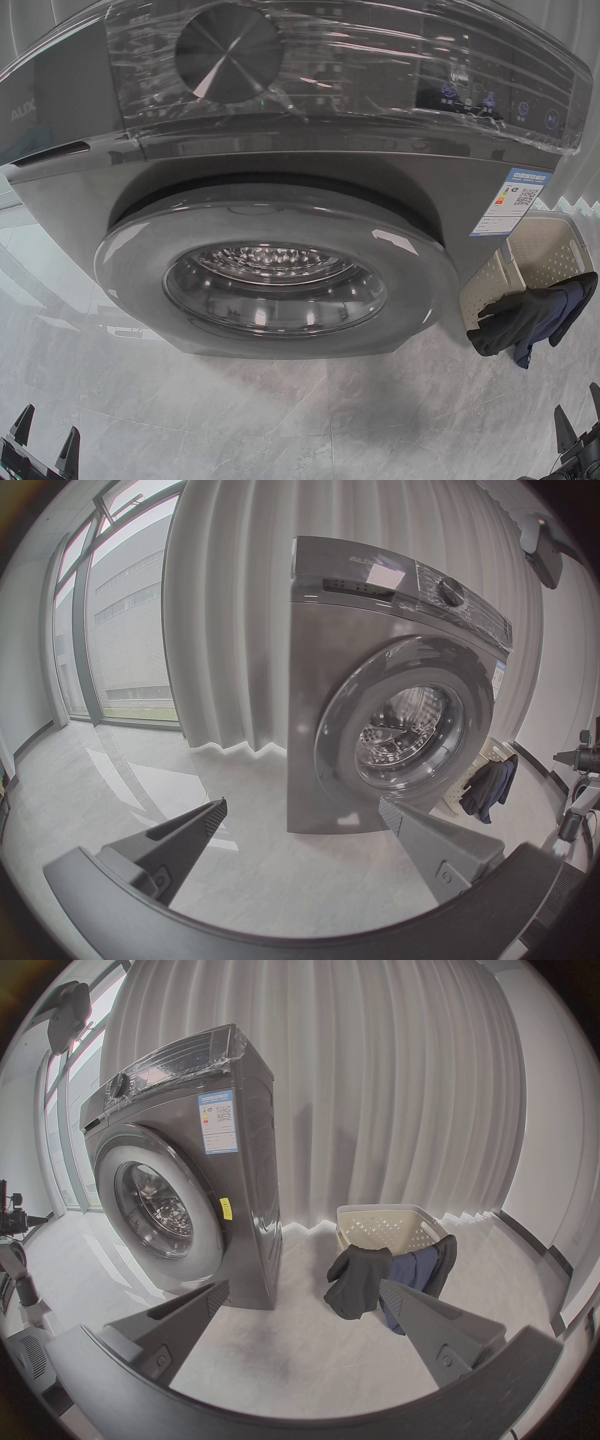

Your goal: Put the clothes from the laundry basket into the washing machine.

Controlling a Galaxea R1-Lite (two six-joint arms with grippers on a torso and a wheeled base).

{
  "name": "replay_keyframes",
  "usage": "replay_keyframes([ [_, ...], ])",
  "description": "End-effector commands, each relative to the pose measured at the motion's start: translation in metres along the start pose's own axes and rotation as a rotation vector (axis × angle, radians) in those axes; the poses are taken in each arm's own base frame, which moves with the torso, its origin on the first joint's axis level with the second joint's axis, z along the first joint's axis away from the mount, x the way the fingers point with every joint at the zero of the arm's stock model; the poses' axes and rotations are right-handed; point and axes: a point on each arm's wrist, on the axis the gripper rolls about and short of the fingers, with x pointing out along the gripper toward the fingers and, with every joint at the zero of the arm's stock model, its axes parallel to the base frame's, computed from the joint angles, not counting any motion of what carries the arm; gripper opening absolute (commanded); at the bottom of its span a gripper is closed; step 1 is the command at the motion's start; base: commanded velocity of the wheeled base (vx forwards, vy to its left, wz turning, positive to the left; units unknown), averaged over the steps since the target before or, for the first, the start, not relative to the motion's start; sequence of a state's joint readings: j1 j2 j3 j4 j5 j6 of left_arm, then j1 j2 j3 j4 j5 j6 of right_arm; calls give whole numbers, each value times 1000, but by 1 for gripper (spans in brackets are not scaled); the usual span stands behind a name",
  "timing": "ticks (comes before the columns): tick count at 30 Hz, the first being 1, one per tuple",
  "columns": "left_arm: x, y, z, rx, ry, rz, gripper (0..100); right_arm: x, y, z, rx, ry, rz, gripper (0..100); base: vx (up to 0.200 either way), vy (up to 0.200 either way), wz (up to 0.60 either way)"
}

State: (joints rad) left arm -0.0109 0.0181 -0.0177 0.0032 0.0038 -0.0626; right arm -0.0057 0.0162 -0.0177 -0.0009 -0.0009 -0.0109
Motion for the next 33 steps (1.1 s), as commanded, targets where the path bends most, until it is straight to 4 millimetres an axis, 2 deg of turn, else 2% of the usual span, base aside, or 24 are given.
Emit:
replay_keyframes([
  [1, 0, 0, -5, 0, 1, 2, 100, 0, 0, -5, 0, 1, -3, 100, 0, 0, 0],
  [20, 0, 0, -5, 0, 1, 2, 100, 0, 0, -5, -6, -1, -13, 100, 0, 0, 0],
  [22, 0, 0, -5, 0, 1, 2, 100, -6, 0, 18, -1, -119, -12, 100, 0, 0, 0],
  [23, 0, 0, -5, 0, -1, 1, 100, -7, 0, 21, 1, -131, -12, 100, 0, 0, 0],
  [24, 0, 0, -5, 0, -1, 1, 100, -11, -1, 58, 23, -192, -4, 100, 0, 0, 0],
  [26, 0, 0, -5, 0, -1, 1, 100, 3, -1, 85, 63, -126, 11, 100, 0, 0, 0],
  [27, 0, 0, -5, 0, -1, 1, 100, 10, -1, 89, 78, -92, 17, 100, 0, 0, 0],
  [31, 0, 0, -5, 0, -1, 1, 100, 57, 1, 89, 144, 147, 85, 100, 0, 0, 0],
  [33, 0, 0, -5, 0, 1, 2, 100, 68, 3, 86, 136, 183, 121, 100, 0, 0, 0],
])
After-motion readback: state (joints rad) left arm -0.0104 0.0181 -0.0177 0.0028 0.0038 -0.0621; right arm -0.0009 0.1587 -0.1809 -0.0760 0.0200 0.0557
